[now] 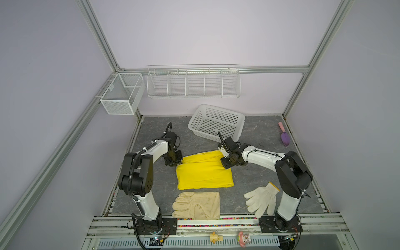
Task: Fold and stack the trousers
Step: Smooth out the trousers at the center of the table.
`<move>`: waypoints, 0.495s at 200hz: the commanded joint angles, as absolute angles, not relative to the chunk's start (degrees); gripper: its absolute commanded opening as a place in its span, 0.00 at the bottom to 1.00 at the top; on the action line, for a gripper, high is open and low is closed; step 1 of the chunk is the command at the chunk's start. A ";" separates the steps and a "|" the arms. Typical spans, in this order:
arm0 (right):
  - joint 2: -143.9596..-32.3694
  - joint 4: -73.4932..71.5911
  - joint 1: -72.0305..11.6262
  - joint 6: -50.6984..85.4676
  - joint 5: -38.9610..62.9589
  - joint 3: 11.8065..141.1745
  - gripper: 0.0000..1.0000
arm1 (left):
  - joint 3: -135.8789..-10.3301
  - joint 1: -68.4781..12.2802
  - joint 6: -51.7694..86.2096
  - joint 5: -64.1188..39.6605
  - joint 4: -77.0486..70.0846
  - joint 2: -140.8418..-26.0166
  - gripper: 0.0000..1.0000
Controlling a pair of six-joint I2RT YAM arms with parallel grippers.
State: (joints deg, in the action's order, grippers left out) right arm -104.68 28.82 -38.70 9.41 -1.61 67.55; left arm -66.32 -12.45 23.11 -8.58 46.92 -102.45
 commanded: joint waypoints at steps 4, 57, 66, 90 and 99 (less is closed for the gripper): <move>-101.50 31.81 -39.02 8.61 2.78 65.11 0.32 | -70.22 -12.30 19.62 -3.80 51.69 -103.39 0.27; -94.47 31.82 -39.28 4.51 6.20 66.31 0.42 | -76.89 -12.27 13.34 -6.02 55.49 -98.48 0.42; -94.10 31.40 -39.26 4.01 6.43 66.42 0.44 | -78.11 -12.23 10.75 -6.80 56.00 -97.95 0.44; -93.96 29.55 -39.78 4.57 7.85 66.29 0.47 | -80.43 -12.38 3.39 -12.44 55.48 -97.03 0.47; -94.25 28.87 -40.21 5.78 8.19 65.87 0.48 | -81.10 -12.45 0.92 -14.85 54.84 -97.54 0.47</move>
